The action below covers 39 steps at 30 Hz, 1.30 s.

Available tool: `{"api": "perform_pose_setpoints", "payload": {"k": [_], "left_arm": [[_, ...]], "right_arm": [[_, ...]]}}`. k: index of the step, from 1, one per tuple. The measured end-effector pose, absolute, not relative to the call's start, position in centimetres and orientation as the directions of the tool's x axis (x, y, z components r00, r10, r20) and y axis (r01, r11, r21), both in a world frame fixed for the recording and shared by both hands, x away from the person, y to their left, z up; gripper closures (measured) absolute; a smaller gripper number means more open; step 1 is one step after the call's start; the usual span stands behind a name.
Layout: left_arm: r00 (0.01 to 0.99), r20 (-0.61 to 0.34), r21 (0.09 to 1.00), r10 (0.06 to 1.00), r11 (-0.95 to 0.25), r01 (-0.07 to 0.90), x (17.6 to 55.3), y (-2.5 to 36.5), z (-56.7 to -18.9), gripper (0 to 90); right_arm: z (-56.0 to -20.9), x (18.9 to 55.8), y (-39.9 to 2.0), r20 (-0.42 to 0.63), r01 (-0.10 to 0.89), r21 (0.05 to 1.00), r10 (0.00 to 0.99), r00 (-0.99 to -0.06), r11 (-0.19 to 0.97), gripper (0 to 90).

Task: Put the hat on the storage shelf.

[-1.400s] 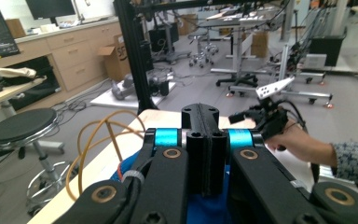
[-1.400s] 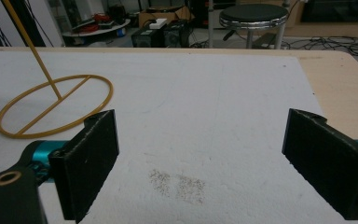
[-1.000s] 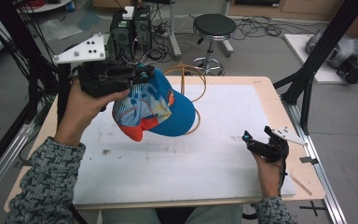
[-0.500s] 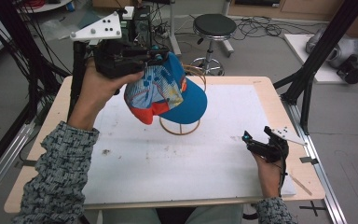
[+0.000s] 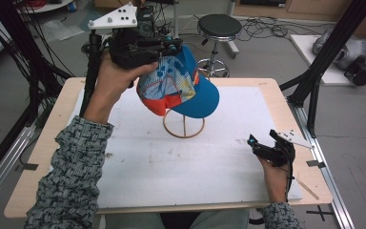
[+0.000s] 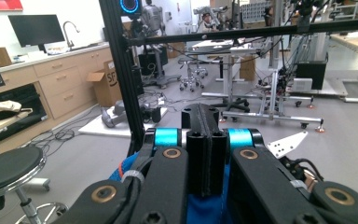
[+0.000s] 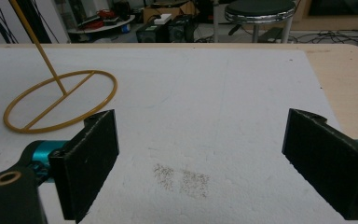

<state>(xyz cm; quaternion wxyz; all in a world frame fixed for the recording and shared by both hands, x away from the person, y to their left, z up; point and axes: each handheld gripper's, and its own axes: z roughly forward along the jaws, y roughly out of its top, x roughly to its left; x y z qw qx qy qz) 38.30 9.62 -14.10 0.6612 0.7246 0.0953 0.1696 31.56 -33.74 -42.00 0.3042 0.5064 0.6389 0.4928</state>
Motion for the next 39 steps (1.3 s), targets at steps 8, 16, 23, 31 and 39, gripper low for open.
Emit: {"api": "perform_pose_setpoints", "payload": {"k": [8,16,23,31,39], "left_arm": [[0.917,0.092,0.994,0.389,-0.097,-0.058,40.1,9.2,-14.7,89.7],[0.904,0.059,0.995,0.423,-0.101,-0.018,41.8,8.9,-15.6,89.8],[0.893,0.050,0.993,0.447,-0.120,0.004,43.2,8.3,-16.5,89.8],[0.882,0.064,0.988,0.467,-0.152,0.009,44.4,7.9,-17.5,89.8],[0.882,0.067,0.981,0.466,-0.194,0.028,45.0,7.4,-18.4,89.8]], "right_arm": [[-42.0,31.3,-34.0,0.111,0.352,0.936,0.948,-0.298,0.001,9.7],[-42.0,31.2,-34.2,0.112,0.356,0.934,0.949,-0.293,0.000,9.7],[-42.0,31.2,-34.2,0.113,0.358,0.934,0.949,-0.296,0.000,9.7],[-42.1,31.3,-34.3,0.111,0.358,0.934,0.947,-0.300,0.004,9.7],[-42.1,31.3,-34.3,0.114,0.362,0.932,0.948,-0.299,0.002,9.7]]}}
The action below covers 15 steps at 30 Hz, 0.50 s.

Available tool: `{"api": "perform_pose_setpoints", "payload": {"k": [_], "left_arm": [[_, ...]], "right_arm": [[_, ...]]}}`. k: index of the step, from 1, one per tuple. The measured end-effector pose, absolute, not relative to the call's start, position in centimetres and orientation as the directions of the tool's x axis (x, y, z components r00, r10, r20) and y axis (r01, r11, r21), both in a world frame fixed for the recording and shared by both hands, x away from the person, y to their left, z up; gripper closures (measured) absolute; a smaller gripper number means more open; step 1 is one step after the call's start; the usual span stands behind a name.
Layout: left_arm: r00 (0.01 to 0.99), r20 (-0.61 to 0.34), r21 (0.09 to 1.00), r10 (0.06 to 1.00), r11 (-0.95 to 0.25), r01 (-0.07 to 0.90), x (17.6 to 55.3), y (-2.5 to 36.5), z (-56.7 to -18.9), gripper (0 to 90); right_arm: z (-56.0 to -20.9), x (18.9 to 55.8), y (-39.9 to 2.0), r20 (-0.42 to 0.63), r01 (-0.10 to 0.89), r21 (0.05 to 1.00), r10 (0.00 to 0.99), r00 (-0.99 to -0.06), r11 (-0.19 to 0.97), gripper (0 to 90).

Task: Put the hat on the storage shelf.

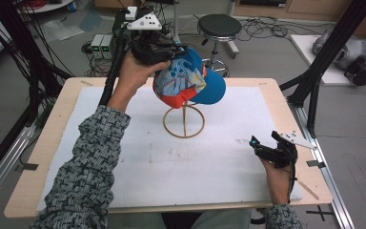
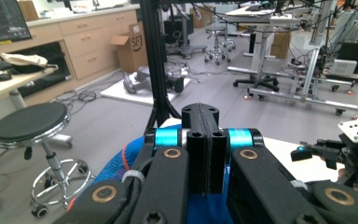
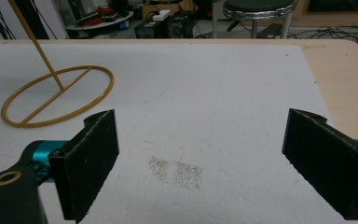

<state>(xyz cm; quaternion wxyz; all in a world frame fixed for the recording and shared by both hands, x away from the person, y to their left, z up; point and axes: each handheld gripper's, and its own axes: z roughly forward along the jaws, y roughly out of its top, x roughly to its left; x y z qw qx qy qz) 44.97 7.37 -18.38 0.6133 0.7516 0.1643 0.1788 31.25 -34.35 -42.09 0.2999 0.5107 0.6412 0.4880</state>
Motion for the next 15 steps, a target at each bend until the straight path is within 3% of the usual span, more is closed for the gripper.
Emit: {"api": "perform_pose_setpoints", "payload": {"k": [15], "left_arm": [[0.871,0.046,0.975,0.490,-0.212,0.068,46.0,8.2,-20.7,89.8]], "right_arm": [[-42.2,31.4,-34.2,0.116,0.370,0.929,0.947,-0.301,0.004,9.7]]}}
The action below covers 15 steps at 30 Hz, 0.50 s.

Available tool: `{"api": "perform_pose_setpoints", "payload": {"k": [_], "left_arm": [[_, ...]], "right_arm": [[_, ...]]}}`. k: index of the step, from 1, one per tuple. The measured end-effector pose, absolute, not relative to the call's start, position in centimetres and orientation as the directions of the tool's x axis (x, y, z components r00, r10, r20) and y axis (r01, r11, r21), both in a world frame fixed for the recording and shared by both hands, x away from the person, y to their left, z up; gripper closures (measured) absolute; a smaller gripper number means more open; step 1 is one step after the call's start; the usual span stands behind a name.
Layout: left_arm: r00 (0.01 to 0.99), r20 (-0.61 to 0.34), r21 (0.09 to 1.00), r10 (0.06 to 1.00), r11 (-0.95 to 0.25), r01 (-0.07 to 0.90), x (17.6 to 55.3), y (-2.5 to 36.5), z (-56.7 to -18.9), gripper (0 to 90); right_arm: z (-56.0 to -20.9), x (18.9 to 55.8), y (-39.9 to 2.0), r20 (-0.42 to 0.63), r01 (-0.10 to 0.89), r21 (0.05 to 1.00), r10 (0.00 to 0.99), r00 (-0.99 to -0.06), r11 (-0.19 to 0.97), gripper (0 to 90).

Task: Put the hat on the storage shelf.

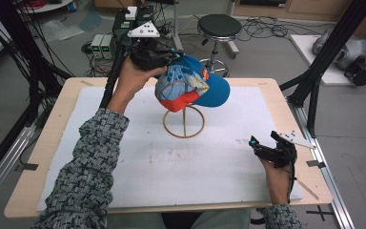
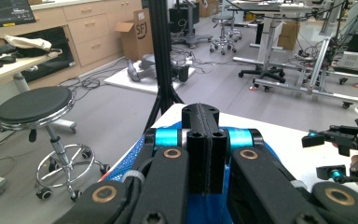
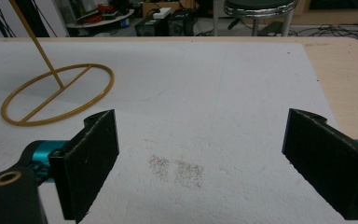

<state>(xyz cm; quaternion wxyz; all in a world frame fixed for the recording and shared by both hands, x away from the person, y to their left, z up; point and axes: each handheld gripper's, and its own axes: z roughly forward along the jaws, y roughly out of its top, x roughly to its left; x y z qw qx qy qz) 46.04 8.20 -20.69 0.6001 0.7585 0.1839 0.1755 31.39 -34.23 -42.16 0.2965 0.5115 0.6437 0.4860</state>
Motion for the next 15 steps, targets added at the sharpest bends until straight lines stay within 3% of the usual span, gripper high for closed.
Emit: {"api": "perform_pose_setpoints", "payload": {"k": [15], "left_arm": [[0.871,0.040,0.970,0.490,-0.228,0.084,46.8,7.8,-22.2,89.7]], "right_arm": [[-42.2,31.4,-34.3,0.116,0.373,0.928,0.946,-0.304,0.007,9.7]]}}
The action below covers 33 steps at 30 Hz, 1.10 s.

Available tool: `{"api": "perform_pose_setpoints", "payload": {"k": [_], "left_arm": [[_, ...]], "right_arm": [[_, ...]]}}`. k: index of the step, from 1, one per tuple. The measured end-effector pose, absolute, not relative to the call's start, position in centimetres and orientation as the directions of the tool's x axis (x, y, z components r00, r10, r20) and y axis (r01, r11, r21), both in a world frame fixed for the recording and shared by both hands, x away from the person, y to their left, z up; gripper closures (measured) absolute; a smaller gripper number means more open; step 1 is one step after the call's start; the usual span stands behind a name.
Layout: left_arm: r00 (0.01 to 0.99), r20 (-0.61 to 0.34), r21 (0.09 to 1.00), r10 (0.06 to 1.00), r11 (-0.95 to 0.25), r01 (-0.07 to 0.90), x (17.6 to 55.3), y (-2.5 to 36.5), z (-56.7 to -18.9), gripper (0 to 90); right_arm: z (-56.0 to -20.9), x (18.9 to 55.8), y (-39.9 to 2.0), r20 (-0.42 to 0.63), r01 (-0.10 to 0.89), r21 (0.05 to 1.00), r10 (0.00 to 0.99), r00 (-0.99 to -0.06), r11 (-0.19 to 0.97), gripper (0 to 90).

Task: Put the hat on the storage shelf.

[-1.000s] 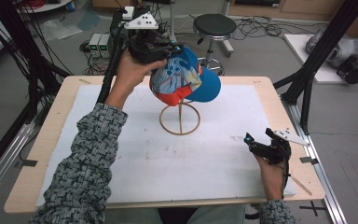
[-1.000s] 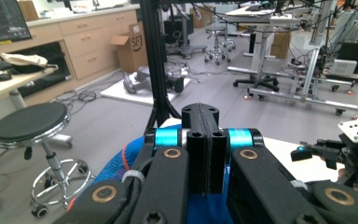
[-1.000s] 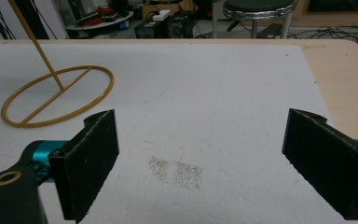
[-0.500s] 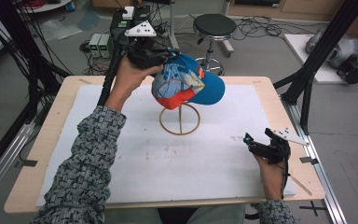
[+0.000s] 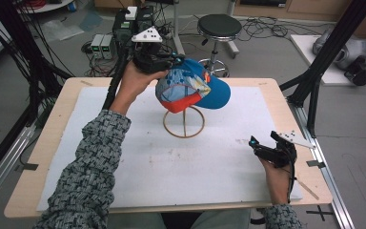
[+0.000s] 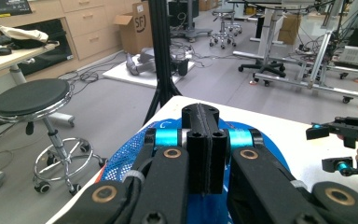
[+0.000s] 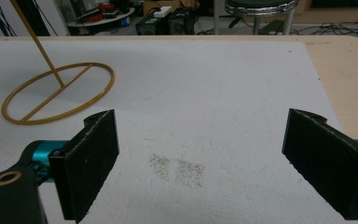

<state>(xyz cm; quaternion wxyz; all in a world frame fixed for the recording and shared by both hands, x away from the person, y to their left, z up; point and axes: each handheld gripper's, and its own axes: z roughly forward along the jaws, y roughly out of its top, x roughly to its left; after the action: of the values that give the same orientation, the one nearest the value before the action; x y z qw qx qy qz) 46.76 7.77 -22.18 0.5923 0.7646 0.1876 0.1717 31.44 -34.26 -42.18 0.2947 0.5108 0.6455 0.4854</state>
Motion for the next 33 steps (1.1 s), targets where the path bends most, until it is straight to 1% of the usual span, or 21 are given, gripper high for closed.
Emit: {"api": "perform_pose_setpoints", "payload": {"k": [27,33], "left_arm": [[0.880,0.020,0.974,0.474,-0.208,0.090,47.5,7.2,-23.5,89.3],[0.880,0.015,0.973,0.474,-0.209,0.096,47.4,6.9,-23.6,85.9]], "right_arm": [[-42.3,31.6,-34.3,0.118,0.387,0.922,0.944,-0.307,0.011,9.7],[-42.3,31.6,-34.3,0.121,0.386,0.922,0.944,-0.306,0.008,9.7]]}}
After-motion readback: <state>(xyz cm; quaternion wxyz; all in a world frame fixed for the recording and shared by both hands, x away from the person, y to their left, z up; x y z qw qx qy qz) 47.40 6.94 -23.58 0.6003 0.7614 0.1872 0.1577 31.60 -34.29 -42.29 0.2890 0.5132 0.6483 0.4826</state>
